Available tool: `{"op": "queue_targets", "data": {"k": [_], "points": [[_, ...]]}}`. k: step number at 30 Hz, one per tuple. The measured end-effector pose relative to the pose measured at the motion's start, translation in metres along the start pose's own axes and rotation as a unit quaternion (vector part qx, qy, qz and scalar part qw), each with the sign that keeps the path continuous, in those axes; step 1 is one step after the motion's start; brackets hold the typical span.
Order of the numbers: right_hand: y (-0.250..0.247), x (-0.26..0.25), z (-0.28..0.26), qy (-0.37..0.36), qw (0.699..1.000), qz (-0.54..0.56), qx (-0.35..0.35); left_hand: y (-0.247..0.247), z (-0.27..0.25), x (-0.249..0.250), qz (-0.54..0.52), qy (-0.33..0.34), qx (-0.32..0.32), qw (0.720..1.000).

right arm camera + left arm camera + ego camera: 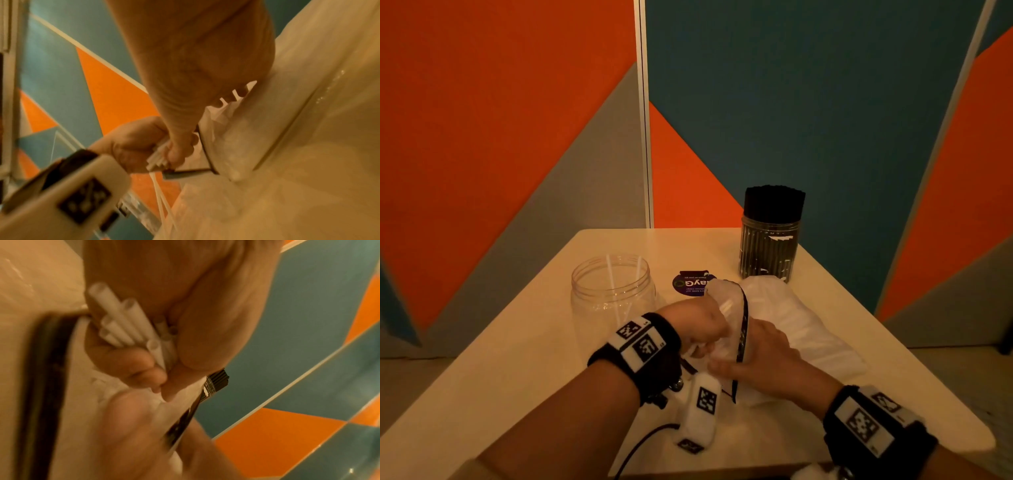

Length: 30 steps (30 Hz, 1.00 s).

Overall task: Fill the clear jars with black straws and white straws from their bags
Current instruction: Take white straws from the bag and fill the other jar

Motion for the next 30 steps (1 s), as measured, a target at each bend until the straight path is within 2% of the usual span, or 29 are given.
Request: {"op": "queue_targets", "data": {"k": [2, 4, 7, 10, 12, 15, 17, 22, 24, 25, 27, 30], "points": [[0.007, -0.002, -0.004, 0.009, 0.999, -0.051, -0.018, -0.003, -0.003, 0.001, -0.051, -0.026, -0.021, 0.998], [0.013, -0.003, -0.006, 0.004, 0.997, -0.075, -0.022, -0.008, -0.005, 0.0, -0.055, -0.035, -0.033, 0.997], [0.013, 0.0, -0.003, 0.008, 0.996, -0.089, -0.007, -0.016, -0.006, -0.007, 0.074, -0.009, 0.017, 0.997], [0.008, 0.006, 0.003, 0.044, 0.995, -0.083, -0.021, -0.021, -0.016, -0.016, 0.211, 0.005, 0.079, 0.974], [0.002, 0.008, 0.008, 0.067, 0.995, -0.075, -0.025, -0.025, -0.031, -0.022, 0.259, 0.012, 0.107, 0.96], [-0.008, 0.009, 0.014, 0.082, 0.994, -0.074, -0.021, -0.032, -0.059, -0.031, 0.336, 0.058, 0.155, 0.927], [-0.012, 0.009, 0.014, 0.087, 0.993, -0.069, -0.026, -0.039, -0.08, -0.04, 0.351, 0.075, 0.162, 0.919], [-0.018, -0.001, 0.012, 0.074, 0.996, -0.034, -0.037, -0.056, -0.122, -0.064, 0.277, 0.087, 0.176, 0.941], [-0.026, -0.009, 0.007, 0.031, 0.995, 0.092, -0.035, -0.058, -0.126, -0.071, 0.248, 0.088, 0.185, 0.947], [-0.034, -0.016, 0.003, 0.002, 0.984, 0.176, -0.023, -0.057, -0.125, -0.075, 0.227, 0.09, 0.181, 0.953], [-0.057, -0.032, -0.003, -0.055, 0.954, 0.29, 0.05, -0.052, -0.121, -0.08, 0.152, 0.1, 0.146, 0.972], [-0.091, -0.059, -0.006, -0.135, 0.892, 0.383, 0.198, -0.042, -0.113, -0.079, 0.035, 0.122, 0.08, 0.989]]}}
Point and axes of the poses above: each hand's wrist, its own z-axis towards the middle knuckle, its own y-axis out of the palm, x = y × z, the point moved 4 cm from there along z, towards the middle knuckle, and after that the axes turned 15 degrees about -y, right-handed, at the moved point
